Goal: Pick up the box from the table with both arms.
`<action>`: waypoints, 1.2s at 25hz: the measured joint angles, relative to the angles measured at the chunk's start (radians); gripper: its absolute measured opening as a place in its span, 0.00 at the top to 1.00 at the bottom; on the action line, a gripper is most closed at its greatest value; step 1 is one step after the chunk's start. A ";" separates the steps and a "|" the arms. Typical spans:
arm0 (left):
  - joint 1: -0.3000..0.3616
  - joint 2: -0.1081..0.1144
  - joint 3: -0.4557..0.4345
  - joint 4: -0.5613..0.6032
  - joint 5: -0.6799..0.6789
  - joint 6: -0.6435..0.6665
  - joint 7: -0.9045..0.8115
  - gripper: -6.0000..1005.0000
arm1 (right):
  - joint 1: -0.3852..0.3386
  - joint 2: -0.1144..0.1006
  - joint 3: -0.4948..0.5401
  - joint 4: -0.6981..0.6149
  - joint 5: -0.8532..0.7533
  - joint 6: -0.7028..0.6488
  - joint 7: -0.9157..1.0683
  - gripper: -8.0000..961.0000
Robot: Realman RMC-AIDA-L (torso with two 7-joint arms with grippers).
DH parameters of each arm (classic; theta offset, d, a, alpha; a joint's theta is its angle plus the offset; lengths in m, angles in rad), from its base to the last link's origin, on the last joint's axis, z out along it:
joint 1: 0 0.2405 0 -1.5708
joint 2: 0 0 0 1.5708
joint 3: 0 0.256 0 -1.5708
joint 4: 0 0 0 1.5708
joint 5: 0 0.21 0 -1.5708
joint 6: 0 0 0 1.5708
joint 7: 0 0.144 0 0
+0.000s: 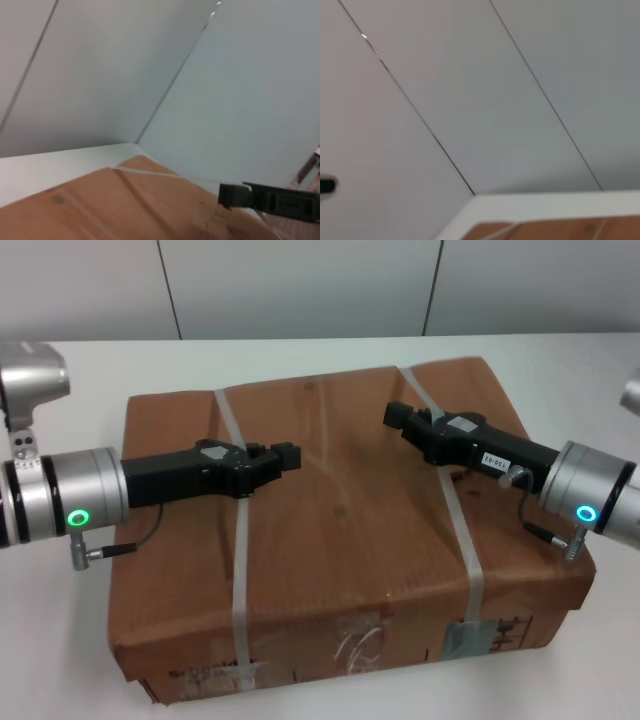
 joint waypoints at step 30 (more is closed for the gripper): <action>0.039 0.002 0.000 0.024 -0.061 0.067 0.006 0.88 | -0.025 0.000 0.000 -0.006 0.023 -0.090 -0.031 0.94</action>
